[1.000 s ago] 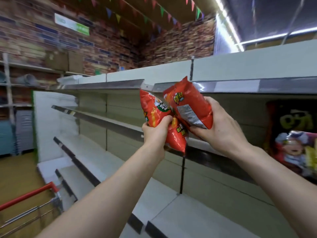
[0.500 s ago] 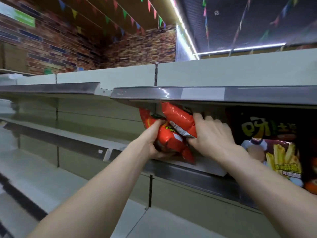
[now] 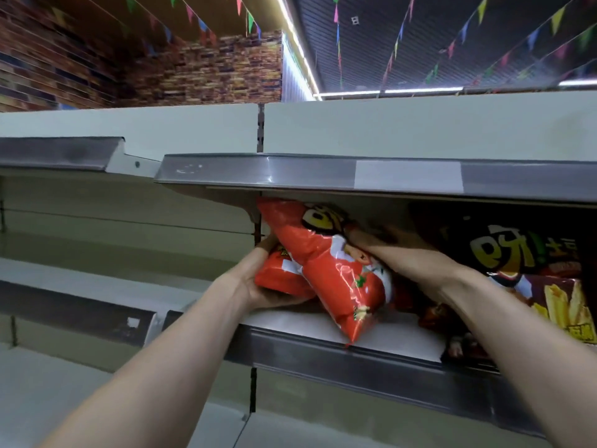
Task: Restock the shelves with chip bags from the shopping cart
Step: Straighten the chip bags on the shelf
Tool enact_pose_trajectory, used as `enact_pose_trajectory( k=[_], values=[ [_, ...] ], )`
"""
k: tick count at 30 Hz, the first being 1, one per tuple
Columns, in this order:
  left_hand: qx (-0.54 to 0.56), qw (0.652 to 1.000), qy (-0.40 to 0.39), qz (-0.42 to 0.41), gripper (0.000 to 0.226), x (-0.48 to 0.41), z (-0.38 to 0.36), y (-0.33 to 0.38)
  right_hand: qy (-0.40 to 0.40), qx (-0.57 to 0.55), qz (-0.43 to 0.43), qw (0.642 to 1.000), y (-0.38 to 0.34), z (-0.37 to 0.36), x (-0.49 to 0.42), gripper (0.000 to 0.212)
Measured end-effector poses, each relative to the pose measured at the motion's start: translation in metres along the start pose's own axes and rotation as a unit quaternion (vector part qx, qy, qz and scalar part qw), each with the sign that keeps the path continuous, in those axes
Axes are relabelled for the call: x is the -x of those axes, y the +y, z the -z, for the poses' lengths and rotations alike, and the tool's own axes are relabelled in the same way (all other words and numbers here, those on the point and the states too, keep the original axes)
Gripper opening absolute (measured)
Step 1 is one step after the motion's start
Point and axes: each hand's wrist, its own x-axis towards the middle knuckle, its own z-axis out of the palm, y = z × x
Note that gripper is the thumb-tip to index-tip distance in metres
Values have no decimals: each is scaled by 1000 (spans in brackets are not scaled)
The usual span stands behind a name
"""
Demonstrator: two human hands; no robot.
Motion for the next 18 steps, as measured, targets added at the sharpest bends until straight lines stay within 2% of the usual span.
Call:
enact_pose_trajectory(
  k=[1,3,5,7,10,11,13,14,18],
  values=[
    [2,1000,-4,1,46,-2,1,0,-28,-41,-47,998,2,-2,-3,73],
    [-1,1000,0,7,45,-4,3,1,-68,-49,-91,992,0,-8,-2,53],
    [-24,1000,-4,8,45,-4,6,1,-60,0,-103,993,0,-12,-3,70],
    [-26,999,-13,17,49,-1,11,3,-20,23,-119,992,0,-17,-1,82],
    [-18,999,-7,26,48,1,19,8,99,-57,-106,988,5,-18,-2,63],
    [-18,1000,5,23,44,4,21,10,144,-74,-96,982,8,-17,-3,71],
    [-11,1000,24,13,39,12,23,12,185,-103,-103,972,16,-18,-3,104],
    [-14,999,28,11,37,16,23,12,188,-116,-109,969,19,-18,-3,107],
    [-46,998,30,10,32,35,21,11,150,-134,-132,971,21,-19,-1,78]
  ],
)
